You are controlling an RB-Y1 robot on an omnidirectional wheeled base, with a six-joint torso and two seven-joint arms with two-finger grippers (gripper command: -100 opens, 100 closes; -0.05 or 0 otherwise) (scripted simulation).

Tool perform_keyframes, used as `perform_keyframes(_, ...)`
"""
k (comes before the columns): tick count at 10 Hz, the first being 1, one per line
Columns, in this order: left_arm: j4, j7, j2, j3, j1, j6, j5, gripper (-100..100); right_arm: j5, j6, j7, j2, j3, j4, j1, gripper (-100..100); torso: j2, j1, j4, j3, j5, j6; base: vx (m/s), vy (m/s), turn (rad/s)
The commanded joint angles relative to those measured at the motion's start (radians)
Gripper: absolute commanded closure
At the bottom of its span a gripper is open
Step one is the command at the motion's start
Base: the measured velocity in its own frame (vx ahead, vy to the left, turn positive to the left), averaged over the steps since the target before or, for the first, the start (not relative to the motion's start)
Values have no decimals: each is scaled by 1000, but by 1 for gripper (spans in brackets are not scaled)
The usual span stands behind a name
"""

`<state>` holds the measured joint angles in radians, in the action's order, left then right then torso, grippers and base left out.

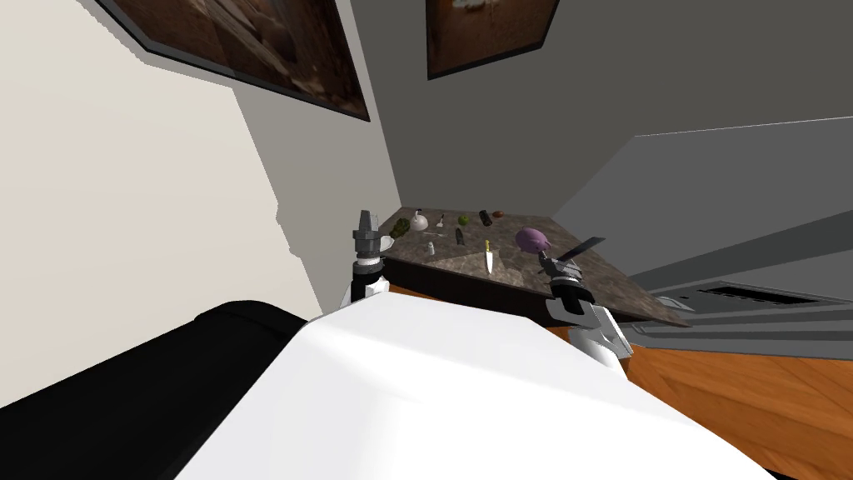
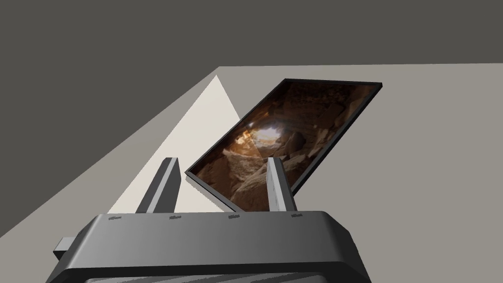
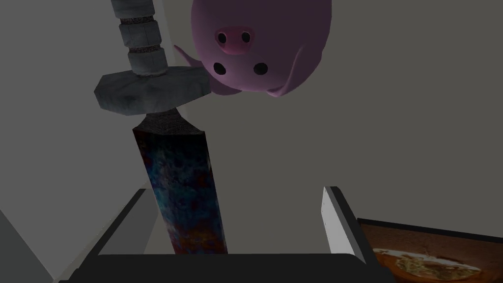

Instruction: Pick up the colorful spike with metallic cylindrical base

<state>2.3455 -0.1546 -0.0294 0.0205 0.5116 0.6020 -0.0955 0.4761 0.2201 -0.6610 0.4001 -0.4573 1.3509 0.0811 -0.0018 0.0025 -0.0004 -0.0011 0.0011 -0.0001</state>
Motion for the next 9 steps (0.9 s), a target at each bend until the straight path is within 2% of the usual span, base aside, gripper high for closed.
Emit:
perform_keyframes(1, 0, 0, 0, 0, 0, 0, 0, 0, -6, 27, -5, 13, 1, -50, -24, -100, 0, 0, 0, 0, 0, 0, 4, 57, -87)
perform_keyframes(2, 0, 0, 0, 0, 0, 0, 0, 0, -6, 27, -5, 13, 1, -74, -24, -100, 0, 1, 0, 0, 0, 0, -3, 29, 2)
perform_keyframes(3, 0, 0, 0, 0, 0, 0, 0, 0, -20, 59, -6, 55, 15, -105, -69, -100, 1, -1, 0, 0, 0, 0, -9, 53, -137)
perform_keyframes(4, 0, 0, 0, 0, 0, 0, 0, 0, -20, 59, -6, 55, 15, -148, -79, -100, 1, 0, 0, 0, 0, 0, -2, 58, -94)
perform_keyframes(5, 0, 0, 0, 0, 0, 0, 0, 0, -20, 59, -6, 55, 15, -161, -79, -100, 1, 1, 0, 0, 0, 0, 3, 26, 5)
perform_keyframes(6, 0, 0, 0, 0, 0, 0, 0, 0, -34, 91, -8, 97, 29, -202, -126, -100, 0, -1, 0, 0, 0, 0, 12, 43, -118)
perform_keyframes(7, 0, 0, 0, 0, 0, 0, 0, 0, -34, 91, -8, 97, 29, -248, -133, -100, 0, 0, 0, 0, 0, 0, 3, 50, -86)
perform_keyframes(8, 0, 0, 0, 0, 0, 0, 0, 0, -48, 123, -10, 139, 43, -287, -178, -100, 0, 0, 0, 0, 0, 0, -6, 70, -154)
perform_keyframes(9, 0, 0, 0, 0, 0, 0, 0, 0, -48, 123, -10, 139, 43, -335, -187, -100, 0, 1, 0, 0, 0, 0, -8, 64, -83)
